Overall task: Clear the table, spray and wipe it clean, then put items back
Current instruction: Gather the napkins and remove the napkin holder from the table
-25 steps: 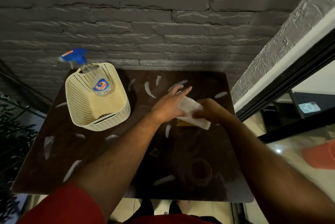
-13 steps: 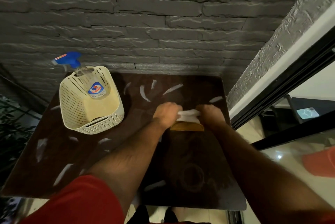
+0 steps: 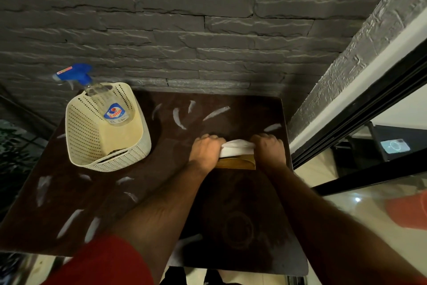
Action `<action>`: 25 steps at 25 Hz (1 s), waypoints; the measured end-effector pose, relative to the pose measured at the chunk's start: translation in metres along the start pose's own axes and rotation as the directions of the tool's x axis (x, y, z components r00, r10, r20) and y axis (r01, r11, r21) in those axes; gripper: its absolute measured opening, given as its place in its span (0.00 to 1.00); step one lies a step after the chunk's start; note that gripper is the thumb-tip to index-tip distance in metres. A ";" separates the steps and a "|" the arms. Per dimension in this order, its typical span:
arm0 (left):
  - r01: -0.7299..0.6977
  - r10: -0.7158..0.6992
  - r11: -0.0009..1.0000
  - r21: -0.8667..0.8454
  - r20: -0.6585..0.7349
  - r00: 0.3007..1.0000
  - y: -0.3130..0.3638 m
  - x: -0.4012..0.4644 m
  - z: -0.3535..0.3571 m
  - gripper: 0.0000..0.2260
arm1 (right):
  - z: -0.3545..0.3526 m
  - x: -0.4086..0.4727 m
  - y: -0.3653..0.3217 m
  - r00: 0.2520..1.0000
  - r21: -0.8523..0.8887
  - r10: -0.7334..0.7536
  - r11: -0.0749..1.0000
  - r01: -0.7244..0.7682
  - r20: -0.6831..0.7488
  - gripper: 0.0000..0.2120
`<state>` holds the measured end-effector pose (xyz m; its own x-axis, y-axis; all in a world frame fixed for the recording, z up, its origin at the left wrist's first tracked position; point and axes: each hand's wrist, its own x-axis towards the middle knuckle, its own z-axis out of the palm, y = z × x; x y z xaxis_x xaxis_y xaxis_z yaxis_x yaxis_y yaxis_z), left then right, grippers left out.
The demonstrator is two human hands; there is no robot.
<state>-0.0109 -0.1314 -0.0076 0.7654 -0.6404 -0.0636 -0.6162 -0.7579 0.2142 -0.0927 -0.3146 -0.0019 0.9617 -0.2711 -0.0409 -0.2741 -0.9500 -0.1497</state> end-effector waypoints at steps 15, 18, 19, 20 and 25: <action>0.026 -0.016 0.996 -0.081 0.116 0.993 -0.012 -0.004 0.012 0.14 | 0.018 0.003 0.014 0.968 0.202 -0.047 0.979 -0.004 0.247 0.12; 0.000 0.010 0.997 -0.082 0.120 0.993 -0.017 -0.004 0.014 0.12 | 0.021 0.003 0.007 0.976 0.211 -0.018 0.977 -0.029 0.215 0.10; -0.001 0.010 0.997 -0.072 0.124 0.992 -0.018 -0.002 0.014 0.10 | 0.023 0.003 0.005 0.975 0.200 0.005 0.979 -0.051 0.221 0.11; 0.009 -0.001 0.998 -0.060 0.134 0.991 -0.018 0.000 0.014 0.10 | 0.025 0.005 0.003 0.972 0.179 0.029 0.981 -0.073 0.235 0.12; 0.134 -0.132 0.991 0.010 0.278 0.952 -0.018 0.010 0.015 0.13 | 0.028 0.010 -0.002 0.929 0.066 0.154 0.980 -0.187 0.338 0.16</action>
<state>0.0058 -0.1259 -0.0263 0.7581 -0.5441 -0.3596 -0.5094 -0.8383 0.1943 -0.0829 -0.3113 -0.0297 0.8513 -0.3460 -0.3945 -0.4484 -0.8701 -0.2044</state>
